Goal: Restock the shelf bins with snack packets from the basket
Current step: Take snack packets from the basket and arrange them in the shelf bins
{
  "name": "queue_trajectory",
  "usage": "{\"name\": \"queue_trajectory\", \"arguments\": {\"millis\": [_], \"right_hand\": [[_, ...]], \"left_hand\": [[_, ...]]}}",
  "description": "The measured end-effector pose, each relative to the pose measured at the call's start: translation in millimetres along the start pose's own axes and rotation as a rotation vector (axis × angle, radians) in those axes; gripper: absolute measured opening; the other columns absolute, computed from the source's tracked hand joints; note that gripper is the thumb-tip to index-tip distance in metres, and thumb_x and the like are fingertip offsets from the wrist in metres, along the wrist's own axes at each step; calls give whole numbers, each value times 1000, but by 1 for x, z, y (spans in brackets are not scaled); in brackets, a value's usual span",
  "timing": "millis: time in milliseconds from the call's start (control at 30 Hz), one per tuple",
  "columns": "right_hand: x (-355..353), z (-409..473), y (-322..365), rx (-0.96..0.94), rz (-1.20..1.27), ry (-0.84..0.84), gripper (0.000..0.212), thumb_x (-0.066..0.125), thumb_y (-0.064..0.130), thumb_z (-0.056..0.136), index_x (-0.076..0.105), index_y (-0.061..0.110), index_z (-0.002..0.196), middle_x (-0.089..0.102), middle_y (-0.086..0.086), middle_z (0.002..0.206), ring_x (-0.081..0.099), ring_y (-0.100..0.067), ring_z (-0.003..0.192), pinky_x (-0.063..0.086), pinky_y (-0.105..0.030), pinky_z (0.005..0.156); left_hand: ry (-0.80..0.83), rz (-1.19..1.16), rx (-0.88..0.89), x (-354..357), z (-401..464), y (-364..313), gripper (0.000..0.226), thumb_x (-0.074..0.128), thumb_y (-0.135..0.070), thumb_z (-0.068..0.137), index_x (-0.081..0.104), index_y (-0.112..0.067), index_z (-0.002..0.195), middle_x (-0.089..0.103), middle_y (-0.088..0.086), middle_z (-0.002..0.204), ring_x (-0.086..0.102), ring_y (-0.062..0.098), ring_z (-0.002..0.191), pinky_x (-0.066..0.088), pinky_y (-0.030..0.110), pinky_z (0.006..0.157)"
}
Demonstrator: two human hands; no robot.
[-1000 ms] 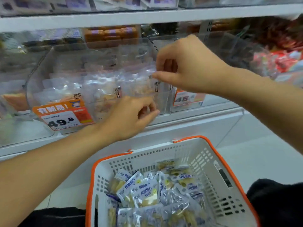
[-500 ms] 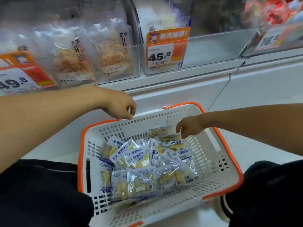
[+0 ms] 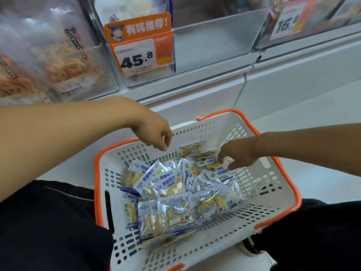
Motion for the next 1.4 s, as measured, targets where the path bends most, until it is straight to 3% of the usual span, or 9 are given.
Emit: {"name": "queue_trajectory", "arguments": {"millis": [233, 467, 700, 833, 900, 1000, 1133, 1300, 1400], "right_hand": [[-13, 59, 1, -79, -222, -36, 65, 58, 43, 97, 29, 31, 154, 9, -5, 166, 26, -32, 145, 32, -46, 116], [15, 88, 3, -80, -150, 43, 81, 59, 44, 95, 12, 26, 159, 2, -1, 167, 17, -30, 150, 20, -44, 122], [4, 73, 21, -46, 122, -22, 68, 61, 31, 97, 30, 6, 153, 32, -14, 157, 34, -28, 142, 28, -34, 116], [-71, 32, 15, -63, 443, -330, 34, 71, 14, 90, 68, 8, 123, 66, -3, 127, 61, -18, 118, 45, -24, 100], [-106, 0, 6, -74, 822, -527, 23, 79, 2, 80, 76, 3, 103, 76, -4, 100, 72, -11, 93, 54, -16, 83], [-137, -38, -2, -147, 1302, -658, 18, 77, -8, 76, 71, -9, 93, 76, -17, 86, 74, -21, 80, 61, -26, 71], [-171, -68, 14, -340, 1524, -563, 32, 66, -12, 81, 64, 8, 106, 71, -9, 78, 71, -15, 72, 61, -29, 65], [-215, -107, 17, -498, 1549, -588, 40, 62, -4, 80, 66, 10, 117, 66, 1, 73, 66, -7, 64, 59, -21, 59], [-231, -130, 14, -616, 1598, -573, 37, 59, 15, 84, 63, 10, 120, 72, -5, 93, 70, -17, 77, 61, -29, 73]], "left_hand": [[-7, 88, -111, -17, 18, 21, 36, 50, -41, 100, 55, -24, 131, 53, -9, 106, 50, 12, 97, 38, 27, 85], [32, -1, -71, -2, 23, 9, 35, 49, -41, 101, 55, -24, 131, 63, 0, 120, 60, 17, 107, 47, 32, 92], [12, 26, -55, 13, 14, 19, 38, 49, -41, 101, 54, -21, 133, 62, 2, 122, 59, 19, 107, 48, 36, 97], [5, 5, -67, 9, 5, 35, 45, 53, -45, 98, 51, -22, 136, 60, 1, 125, 58, 20, 112, 48, 42, 101], [-79, -41, -56, -3, 0, 40, 53, 56, -48, 95, 46, -23, 141, 55, -1, 133, 56, 21, 116, 46, 41, 103], [-223, -276, -15, -18, -5, 40, 74, 66, -51, 88, 34, -23, 148, 47, -2, 142, 56, 19, 116, 47, 36, 101], [-289, -998, 109, -30, -15, 34, 89, 82, -33, 73, 34, -17, 146, 54, 4, 134, 70, 20, 96, 58, 33, 87], [-407, -1428, 276, -60, -43, 24, 50, 78, -15, 73, 62, -11, 120, 74, 5, 102, 70, 11, 80, 55, 19, 61], [-491, -1575, 416, -81, -61, 7, 51, 74, -14, 70, 62, -5, 119, 75, 9, 98, 72, 10, 74, 54, 16, 52]]}}
Point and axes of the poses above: each hand's wrist, its own z-axis towards the middle knuckle, its own x-axis out of the palm, y = z × x, the point moved 9 cm from there along z, towards the middle knuckle
